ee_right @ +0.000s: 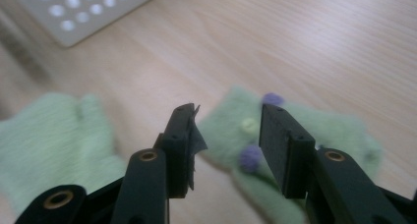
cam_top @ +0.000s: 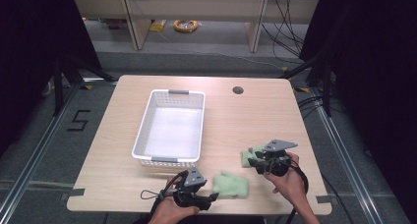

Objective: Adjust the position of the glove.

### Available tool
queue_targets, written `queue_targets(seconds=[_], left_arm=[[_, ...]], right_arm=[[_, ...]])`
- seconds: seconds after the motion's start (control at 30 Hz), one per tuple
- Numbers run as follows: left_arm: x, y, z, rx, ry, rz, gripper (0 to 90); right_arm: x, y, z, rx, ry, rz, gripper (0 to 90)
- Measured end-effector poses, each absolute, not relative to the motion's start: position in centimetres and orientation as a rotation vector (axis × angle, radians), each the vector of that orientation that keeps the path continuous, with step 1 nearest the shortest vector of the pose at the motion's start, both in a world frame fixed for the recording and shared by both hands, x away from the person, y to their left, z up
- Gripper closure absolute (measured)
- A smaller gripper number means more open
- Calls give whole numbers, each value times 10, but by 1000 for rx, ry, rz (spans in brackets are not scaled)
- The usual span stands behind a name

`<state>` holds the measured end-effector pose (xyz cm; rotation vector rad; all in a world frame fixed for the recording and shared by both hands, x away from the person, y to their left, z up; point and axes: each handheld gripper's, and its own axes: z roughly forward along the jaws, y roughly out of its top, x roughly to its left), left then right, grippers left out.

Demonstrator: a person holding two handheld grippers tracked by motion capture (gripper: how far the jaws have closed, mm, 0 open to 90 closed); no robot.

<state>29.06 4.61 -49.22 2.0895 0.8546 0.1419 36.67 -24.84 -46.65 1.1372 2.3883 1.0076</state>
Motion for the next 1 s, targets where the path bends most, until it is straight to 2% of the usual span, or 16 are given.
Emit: queue_targets(seconds=[0.2, 0.43, 0.47, 0.5, 0.53, 0.57, 0.63, 0.77, 0.87, 1.0], left_arm=[[288, 54, -490, 2079, 861, 139, 383], [290, 60, -492, 2076, 897, 131, 382], [290, 61, -491, 2086, 878, 141, 383], [290, 61, -491, 2086, 886, 141, 383], [290, 61, -491, 2086, 886, 141, 383], [290, 61, -491, 2086, 893, 140, 384], [290, 61, -491, 2073, 886, 139, 386], [291, 63, -492, 2072, 892, 137, 391], [292, 64, -491, 2079, 887, 140, 394], [292, 65, -490, 2056, 900, 142, 398]], right_arm=[[397, -253, -476, 1280, 2380, 888, 579], [404, -246, -488, 1363, 2411, 819, 584], [406, -246, -491, 1375, 2394, 853, 594], [406, -248, -490, 1390, 2408, 838, 666], [406, -248, -490, 1390, 2408, 838, 666], [407, -252, -492, 1367, 2416, 850, 725], [407, -254, -492, 1341, 2425, 848, 788], [408, -257, -493, 1245, 2448, 841, 845], [408, -257, -493, 1233, 2433, 873, 856], [399, -256, -472, 1141, 2451, 937, 860]])
